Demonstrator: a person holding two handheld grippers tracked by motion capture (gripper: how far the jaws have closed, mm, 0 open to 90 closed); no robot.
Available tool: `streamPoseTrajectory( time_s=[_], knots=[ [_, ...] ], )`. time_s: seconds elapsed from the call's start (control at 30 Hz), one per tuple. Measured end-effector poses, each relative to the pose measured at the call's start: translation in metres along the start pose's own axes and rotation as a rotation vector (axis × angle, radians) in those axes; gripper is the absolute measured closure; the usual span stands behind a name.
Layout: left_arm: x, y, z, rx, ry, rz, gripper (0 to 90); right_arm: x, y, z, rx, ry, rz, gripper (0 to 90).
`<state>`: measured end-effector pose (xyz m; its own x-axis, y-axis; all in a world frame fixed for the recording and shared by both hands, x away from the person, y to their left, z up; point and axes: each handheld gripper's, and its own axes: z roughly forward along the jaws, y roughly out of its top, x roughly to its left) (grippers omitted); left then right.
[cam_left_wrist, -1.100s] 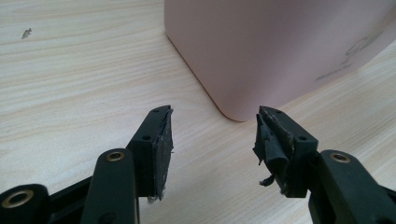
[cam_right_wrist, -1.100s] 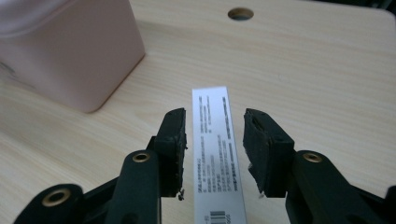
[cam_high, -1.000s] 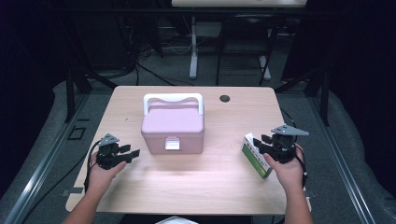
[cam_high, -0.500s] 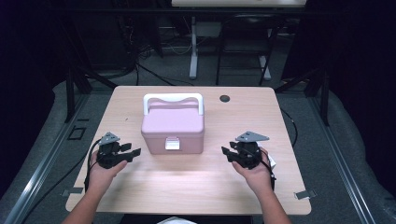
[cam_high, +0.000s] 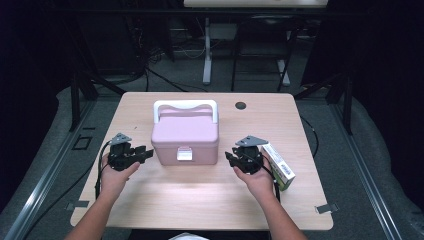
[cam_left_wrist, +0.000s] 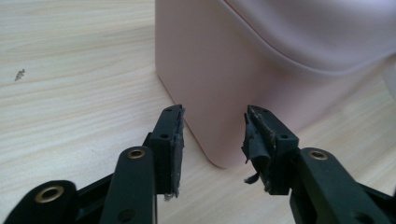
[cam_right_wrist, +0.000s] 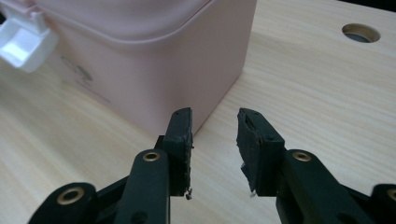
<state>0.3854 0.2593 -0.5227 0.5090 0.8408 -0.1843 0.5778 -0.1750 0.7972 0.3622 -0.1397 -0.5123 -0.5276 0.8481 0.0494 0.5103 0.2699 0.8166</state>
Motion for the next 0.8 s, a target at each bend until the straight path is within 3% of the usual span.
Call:
streamPoseTrajectory(
  time_s=[0.13,0.33,0.47,0.53,0.7,0.8],
  knots=[
    [0.005,0.005,0.005,-0.017,-0.003,-0.036,60.9,0.000,0.006,0.014,-0.003,-0.008,0.027,65.1],
    [0.004,0.014,0.012,-0.030,0.022,0.002,67.7,0.000,0.015,0.036,-0.002,-0.020,0.042,65.5],
    [0.007,0.014,0.017,-0.039,0.015,-0.009,71.2,-0.005,0.017,0.047,0.008,-0.031,0.071,65.8],
    [0.006,0.014,0.018,-0.041,0.012,-0.003,75.2,-0.005,0.018,0.053,0.005,-0.033,0.093,73.6],
    [0.000,0.014,0.017,-0.038,0.018,0.028,84.8,0.006,0.018,0.054,0.010,-0.061,0.038,87.8],
    [-0.003,0.014,0.016,-0.032,0.014,0.037,88.9,0.009,0.018,0.053,0.012,-0.062,0.037,89.8]
  ],
)
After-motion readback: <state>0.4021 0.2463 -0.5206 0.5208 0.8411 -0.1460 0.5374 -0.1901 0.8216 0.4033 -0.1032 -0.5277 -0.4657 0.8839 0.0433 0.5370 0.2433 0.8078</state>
